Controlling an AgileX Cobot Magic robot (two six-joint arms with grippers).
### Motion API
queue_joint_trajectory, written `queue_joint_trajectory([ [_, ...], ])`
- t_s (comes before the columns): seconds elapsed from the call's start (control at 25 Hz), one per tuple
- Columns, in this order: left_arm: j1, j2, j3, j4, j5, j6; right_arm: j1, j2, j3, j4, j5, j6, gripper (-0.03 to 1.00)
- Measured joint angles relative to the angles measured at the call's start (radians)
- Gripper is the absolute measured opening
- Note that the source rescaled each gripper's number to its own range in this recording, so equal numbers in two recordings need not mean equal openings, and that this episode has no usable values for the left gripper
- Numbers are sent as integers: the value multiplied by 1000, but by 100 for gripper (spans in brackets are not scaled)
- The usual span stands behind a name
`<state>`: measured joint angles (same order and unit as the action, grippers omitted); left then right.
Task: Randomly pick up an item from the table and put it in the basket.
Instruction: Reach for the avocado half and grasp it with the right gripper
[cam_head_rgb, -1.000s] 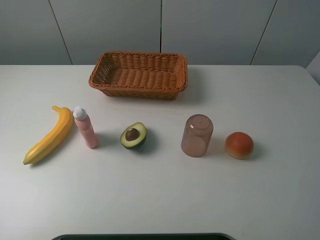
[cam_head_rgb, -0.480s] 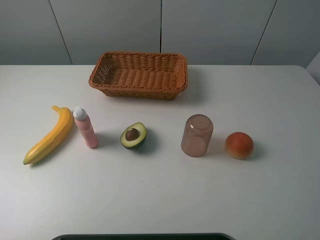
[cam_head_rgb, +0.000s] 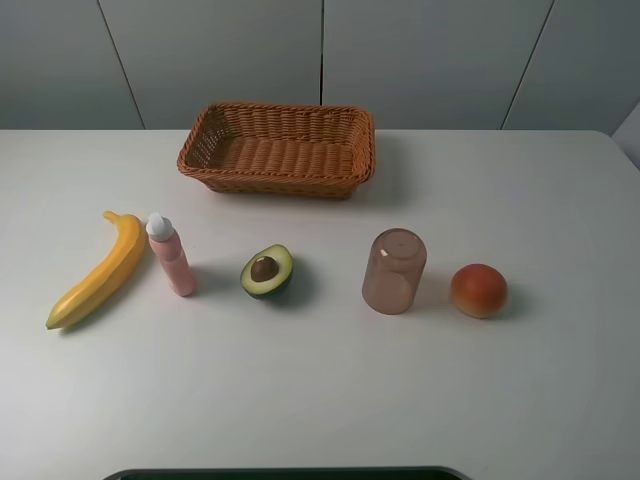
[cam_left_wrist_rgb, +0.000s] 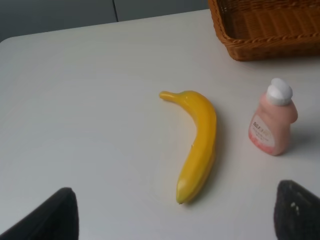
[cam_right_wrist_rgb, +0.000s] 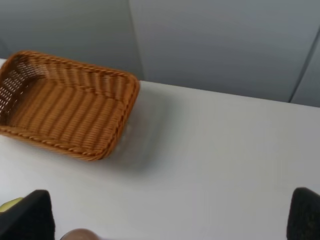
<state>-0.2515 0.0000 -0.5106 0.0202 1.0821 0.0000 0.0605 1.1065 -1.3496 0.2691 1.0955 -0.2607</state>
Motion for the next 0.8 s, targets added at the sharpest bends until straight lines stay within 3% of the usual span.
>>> queue_joint_trajectory([
  [0.48, 0, 0, 0, 0, 0, 0, 441, 348, -12, -75, -81, 129, 100],
  [0.8, 0, 0, 0, 0, 0, 0, 631, 582, -13, -102, -144, 210, 100],
])
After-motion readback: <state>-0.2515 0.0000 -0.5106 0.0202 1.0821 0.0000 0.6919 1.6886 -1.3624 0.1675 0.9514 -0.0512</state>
